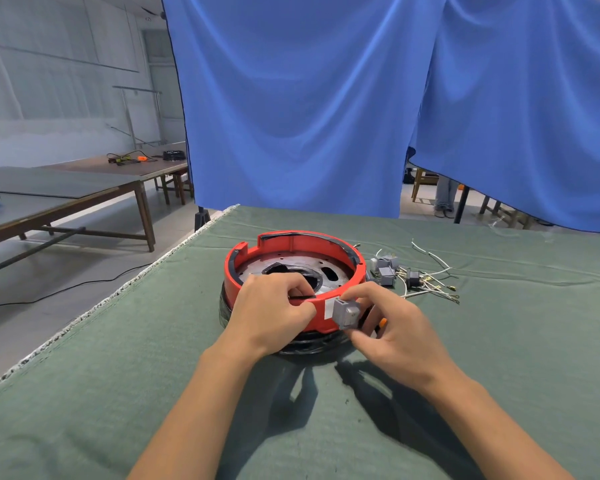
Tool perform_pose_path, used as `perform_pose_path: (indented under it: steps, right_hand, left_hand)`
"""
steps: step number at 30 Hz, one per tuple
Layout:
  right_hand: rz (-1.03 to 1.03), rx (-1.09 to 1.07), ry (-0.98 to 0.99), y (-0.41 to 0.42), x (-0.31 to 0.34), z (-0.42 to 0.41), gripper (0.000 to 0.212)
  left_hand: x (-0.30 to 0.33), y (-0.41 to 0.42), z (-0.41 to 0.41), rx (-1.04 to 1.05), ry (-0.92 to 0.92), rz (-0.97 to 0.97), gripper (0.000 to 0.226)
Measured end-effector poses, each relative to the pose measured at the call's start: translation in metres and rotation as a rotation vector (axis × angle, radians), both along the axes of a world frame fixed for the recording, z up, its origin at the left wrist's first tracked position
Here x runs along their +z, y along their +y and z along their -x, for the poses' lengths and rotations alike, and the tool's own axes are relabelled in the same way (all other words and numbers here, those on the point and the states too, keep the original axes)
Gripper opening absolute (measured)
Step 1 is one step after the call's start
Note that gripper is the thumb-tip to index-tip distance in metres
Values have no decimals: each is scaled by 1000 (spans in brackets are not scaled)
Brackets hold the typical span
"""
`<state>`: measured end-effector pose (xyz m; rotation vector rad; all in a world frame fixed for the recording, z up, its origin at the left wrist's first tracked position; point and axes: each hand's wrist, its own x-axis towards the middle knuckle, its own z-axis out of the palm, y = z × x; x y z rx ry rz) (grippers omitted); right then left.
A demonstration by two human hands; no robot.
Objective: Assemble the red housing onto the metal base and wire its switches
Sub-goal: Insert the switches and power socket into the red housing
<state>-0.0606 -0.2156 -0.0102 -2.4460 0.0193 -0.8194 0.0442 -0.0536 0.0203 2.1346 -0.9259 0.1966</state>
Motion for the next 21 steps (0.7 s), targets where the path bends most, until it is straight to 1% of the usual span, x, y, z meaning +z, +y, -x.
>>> perform_pose_path:
  steps: [7,10,16,19,21]
  right_hand:
    - [125,-5,18,4,3,1,40]
    - [124,14,5,6,4,-1,39]
    - [150,-45,-5,7,0,-6,37]
    - [96,-46,32,5,-3,-9,34]
    - [70,-45,41,4,-6,-11,35]
  left_hand:
    - [-2,-1,1,-7,-54,-5,28]
    - [-4,-4,1,-5,-103,-11,26]
    - [-6,-8,1,-39,-153,-22,28]
    - [-7,-11,3,-27,-181,-28,40]
    - [-7,-14,6,15,-208,-67,50]
